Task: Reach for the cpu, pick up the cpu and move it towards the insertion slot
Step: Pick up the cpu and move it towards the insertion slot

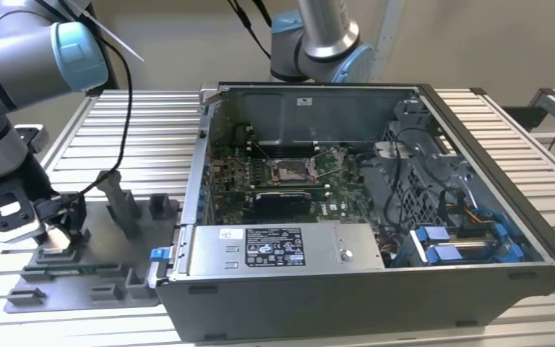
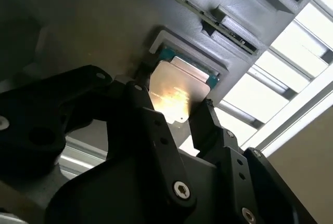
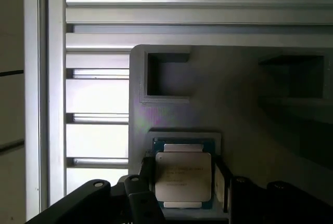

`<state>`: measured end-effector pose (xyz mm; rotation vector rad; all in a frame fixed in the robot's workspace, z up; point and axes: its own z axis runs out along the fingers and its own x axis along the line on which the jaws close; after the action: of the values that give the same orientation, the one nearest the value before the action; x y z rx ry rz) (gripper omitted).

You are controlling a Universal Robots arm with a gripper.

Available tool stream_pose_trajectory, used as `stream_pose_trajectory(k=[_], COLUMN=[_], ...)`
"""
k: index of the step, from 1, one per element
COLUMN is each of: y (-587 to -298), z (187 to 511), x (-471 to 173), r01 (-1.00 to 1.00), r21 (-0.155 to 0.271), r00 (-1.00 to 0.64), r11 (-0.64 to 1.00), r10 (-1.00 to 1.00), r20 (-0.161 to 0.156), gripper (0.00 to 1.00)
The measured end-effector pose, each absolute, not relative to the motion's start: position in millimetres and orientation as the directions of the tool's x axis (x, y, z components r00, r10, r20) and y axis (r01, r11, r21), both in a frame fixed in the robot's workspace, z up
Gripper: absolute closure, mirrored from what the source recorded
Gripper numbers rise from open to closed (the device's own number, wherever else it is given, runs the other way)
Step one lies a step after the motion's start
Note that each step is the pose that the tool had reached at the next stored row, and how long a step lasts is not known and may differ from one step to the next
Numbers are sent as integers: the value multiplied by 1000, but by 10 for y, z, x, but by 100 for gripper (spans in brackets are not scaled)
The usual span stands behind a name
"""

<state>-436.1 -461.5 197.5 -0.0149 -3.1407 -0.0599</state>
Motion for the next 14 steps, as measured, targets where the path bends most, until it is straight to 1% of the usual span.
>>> stream_pose_trajectory(k=[7,14], y=[-4615,-4615], z=[2252,2427], x=[-4360,-4361], r01=[9,9], r21=[38,38], r00=[-1000,-1000], r11=[999,999], r10=[9,9], r20=[0,1], gripper=[100,100])
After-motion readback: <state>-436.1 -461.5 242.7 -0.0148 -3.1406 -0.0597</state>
